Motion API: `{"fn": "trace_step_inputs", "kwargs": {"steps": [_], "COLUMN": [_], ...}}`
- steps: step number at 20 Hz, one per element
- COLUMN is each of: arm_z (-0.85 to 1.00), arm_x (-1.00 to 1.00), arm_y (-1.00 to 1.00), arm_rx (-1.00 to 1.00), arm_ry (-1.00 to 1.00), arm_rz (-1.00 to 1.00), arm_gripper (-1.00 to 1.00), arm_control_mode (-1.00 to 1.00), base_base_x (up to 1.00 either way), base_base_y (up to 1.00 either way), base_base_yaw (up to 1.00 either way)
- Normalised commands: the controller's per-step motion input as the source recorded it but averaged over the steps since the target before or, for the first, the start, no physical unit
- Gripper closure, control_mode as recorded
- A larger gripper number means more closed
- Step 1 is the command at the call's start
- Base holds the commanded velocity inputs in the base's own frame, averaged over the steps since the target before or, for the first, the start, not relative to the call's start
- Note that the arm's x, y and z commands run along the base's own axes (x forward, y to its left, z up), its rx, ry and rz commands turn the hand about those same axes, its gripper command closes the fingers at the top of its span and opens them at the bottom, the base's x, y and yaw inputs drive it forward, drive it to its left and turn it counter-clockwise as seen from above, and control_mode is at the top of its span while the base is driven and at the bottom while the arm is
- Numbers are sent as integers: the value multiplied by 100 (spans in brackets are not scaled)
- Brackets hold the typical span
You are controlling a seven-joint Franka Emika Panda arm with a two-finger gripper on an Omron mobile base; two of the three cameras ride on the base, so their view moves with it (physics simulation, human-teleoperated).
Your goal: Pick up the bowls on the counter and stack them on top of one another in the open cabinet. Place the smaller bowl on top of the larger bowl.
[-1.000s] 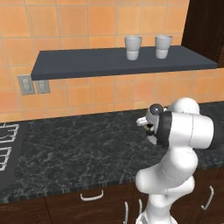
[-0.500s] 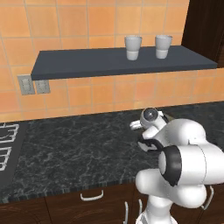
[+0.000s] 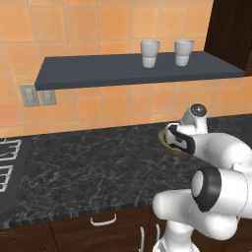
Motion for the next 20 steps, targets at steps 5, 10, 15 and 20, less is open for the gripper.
{"fn": "trace_step_inputs", "kwargs": {"steps": [5,10,15,20], "arm_z": [-5,-58,-69,-33], "arm_x": [0,0,0,2], "arm_y": [-100,-59,-2,42], "arm_rx": [26,19,13,10], "arm_ry": [39,25,3,0], "arm_rz": [-15,-12,-12,-6], "arm_gripper": [-100,-100,-100,-100], "arm_control_mode": [-100,-100,-100,-100], "base_base_x": [0,0,0,0], "base_base_y": [0,0,0,0], "base_base_yaw": [0,0,0,0]}}
